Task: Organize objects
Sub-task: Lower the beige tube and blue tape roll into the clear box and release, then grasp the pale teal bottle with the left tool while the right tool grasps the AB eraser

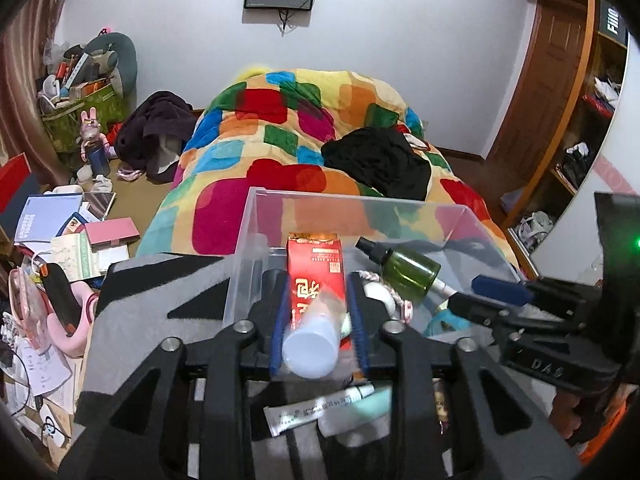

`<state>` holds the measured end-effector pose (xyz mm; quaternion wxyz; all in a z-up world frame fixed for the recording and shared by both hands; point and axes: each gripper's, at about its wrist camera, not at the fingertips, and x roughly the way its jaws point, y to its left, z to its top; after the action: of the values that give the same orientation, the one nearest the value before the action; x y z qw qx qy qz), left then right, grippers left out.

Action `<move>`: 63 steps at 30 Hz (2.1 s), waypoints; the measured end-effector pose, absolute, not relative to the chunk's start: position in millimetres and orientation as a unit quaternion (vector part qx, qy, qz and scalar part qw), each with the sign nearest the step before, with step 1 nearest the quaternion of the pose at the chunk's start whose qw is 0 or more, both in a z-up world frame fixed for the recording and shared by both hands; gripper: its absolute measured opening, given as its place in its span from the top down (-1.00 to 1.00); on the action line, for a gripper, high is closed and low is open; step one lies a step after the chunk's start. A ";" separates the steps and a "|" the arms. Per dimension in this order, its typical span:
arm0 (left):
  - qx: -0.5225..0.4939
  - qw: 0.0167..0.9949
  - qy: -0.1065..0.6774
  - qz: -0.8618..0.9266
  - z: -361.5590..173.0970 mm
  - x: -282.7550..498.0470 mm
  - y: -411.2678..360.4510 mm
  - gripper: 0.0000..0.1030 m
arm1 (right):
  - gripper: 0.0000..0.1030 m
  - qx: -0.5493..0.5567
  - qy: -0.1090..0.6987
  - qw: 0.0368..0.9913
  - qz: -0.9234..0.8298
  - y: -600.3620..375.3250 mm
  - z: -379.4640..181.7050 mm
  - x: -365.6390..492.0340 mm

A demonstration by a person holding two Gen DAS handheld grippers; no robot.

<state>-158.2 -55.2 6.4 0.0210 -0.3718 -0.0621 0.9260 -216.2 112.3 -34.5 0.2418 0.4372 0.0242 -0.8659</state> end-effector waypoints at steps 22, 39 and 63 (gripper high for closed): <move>-0.343 0.036 0.024 0.938 14.3 -89.1 -30.6 -0.54 | 0.15 0.421 0.057 0.294 -0.856 110.5 -32.8 -151.1; -0.459 0.074 0.007 0.885 -65.6 -104.9 -25.1 -0.28 | 0.51 0.486 0.033 0.325 -0.811 104.3 -82.0 -156.6; -0.466 0.125 0.058 0.874 -57.3 -89.8 14.1 0.60 | 0.56 0.475 0.042 0.269 -0.837 168.5 -77.9 -139.2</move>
<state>-89.8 14.1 -57.3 0.1248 -0.4658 0.0585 0.8741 -139.2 168.5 -77.9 0.2687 0.4753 0.0423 -0.8367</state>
